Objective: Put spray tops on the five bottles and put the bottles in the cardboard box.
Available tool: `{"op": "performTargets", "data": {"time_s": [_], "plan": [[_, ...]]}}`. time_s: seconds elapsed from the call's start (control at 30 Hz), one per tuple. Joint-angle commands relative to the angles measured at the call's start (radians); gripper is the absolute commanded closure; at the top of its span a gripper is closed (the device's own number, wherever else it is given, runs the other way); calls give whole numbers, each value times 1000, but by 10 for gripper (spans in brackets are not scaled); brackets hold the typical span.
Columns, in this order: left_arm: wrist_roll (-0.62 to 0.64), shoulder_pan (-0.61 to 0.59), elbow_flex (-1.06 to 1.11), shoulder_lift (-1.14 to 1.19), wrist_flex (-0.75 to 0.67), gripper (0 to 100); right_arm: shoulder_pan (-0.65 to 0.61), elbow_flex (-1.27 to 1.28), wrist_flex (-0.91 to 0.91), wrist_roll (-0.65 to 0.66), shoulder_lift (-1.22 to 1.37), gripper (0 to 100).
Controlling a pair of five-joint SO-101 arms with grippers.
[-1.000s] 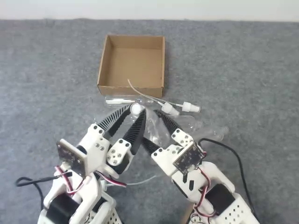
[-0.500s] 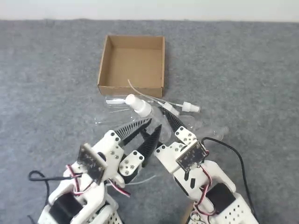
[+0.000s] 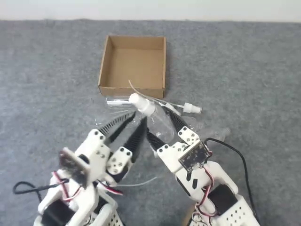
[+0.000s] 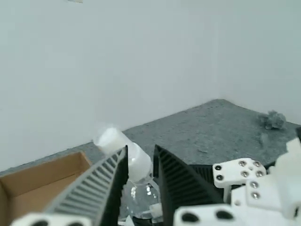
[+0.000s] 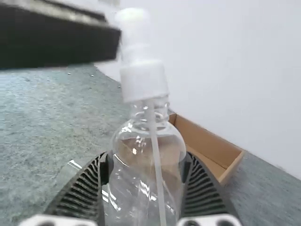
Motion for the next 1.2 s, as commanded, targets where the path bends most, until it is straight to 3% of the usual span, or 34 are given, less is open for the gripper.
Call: {"op": "performTargets", "data": {"time_s": [0.0, 0.27, 0.5, 0.83, 1.03, 1.17], "plan": [[63, -69, -85, -17, 2, 916, 27, -43, -16, -12, -16, 991], [199, -276, -107, -17, -5, 916, 27, -38, -16, -12, -16, 991], [199, -324, -36, -17, -71, 919, 21, -52, -16, -5, -18, 991], [195, -324, 162, -15, -299, 920, -64, -64, -5, -3, -18, 991], [192, -282, 180, -15, -310, 920, -71, -58, -5, -3, -18, 991], [114, -195, 182, -15, -279, 920, -71, -57, -5, -3, -16, 991]]}}
